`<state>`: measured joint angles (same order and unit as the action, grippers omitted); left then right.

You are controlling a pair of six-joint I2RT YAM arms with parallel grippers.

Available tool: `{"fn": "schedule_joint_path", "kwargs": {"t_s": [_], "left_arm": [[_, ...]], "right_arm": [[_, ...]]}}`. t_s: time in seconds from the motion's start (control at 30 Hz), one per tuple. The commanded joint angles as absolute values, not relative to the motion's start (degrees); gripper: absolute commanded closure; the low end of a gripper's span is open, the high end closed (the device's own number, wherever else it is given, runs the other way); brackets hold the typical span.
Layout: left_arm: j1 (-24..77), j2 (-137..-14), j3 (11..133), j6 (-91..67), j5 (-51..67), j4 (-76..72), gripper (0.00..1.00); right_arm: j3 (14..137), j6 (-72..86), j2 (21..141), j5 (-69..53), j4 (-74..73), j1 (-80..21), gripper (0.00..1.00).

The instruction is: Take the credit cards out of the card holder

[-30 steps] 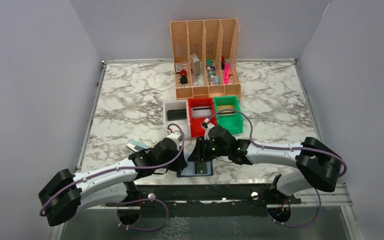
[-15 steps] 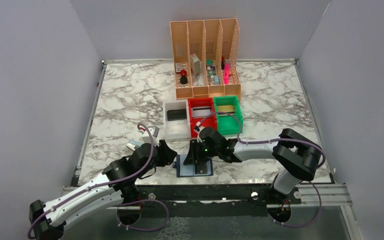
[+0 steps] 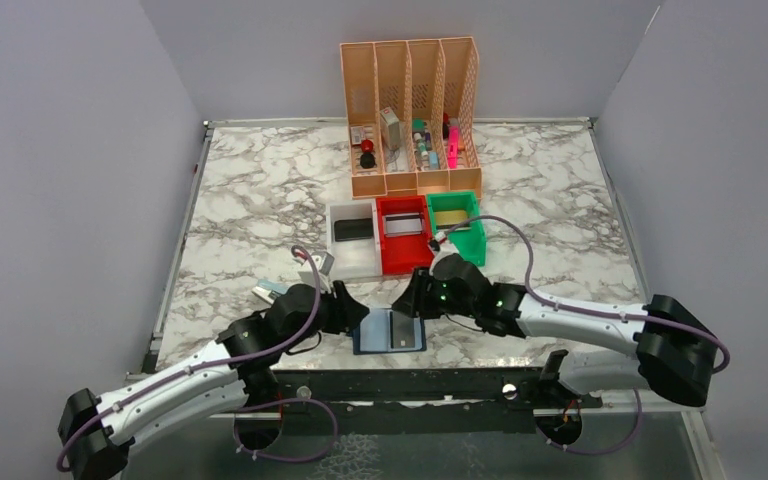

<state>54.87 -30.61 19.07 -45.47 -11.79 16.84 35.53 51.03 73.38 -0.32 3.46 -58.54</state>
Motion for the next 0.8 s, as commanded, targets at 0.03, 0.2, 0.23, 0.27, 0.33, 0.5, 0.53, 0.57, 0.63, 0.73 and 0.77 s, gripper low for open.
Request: {"fn": "schedule_joint_path", "kwargs": {"t_s": [0.03,0.2,0.23,0.27,0.33,0.5,0.53,0.57,0.63,0.73,0.77], "left_arm": [[55.10,-39.52,17.91,-42.99,1.11,-0.59,0.55],[55.11,-49.68,19.77,-41.99,6.99,-5.46,0.54],[55.16,-51.44,20.15,-41.86,8.17,-6.09,0.55],[55.19,-53.17,20.42,-41.77,9.16,-6.81,0.55],[55.35,-55.83,20.95,-41.81,10.46,-7.53,0.56],[56.06,-59.22,20.98,-42.47,10.72,-9.41,0.58],[56.12,-59.54,20.84,-42.64,10.60,-9.82,0.58],[56.16,-59.92,20.63,-42.71,10.43,-10.20,0.58],[56.17,-60.79,20.28,-42.71,10.02,-10.51,0.58],[56.16,-62.60,19.98,-42.88,9.42,-10.51,0.58],[56.16,-63.22,19.90,-42.89,9.33,-10.65,0.58]], "right_arm": [[30.53,54.47,68.40,10.36,-6.69,-58.80,0.62],[27.38,55.88,66.60,8.87,-4.78,-58.80,0.62],[27.01,55.90,66.48,8.50,-4.22,-58.80,0.63],[26.72,55.93,66.45,8.01,-3.63,-58.79,0.64],[26.26,55.62,66.72,6.77,-2.07,-58.80,0.65],[26.47,54.60,69.07,4.48,0.55,-58.81,0.69],[26.56,54.29,69.60,3.97,1.02,-58.76,0.70],[26.72,54.03,70.23,3.42,1.51,-58.79,0.70],[27.04,53.46,71.32,2.48,2.34,-58.80,0.71],[27.47,53.13,73.21,2.00,2.73,-58.79,0.71],[27.58,53.09,73.82,2.09,2.72,-58.78,0.71]]}}
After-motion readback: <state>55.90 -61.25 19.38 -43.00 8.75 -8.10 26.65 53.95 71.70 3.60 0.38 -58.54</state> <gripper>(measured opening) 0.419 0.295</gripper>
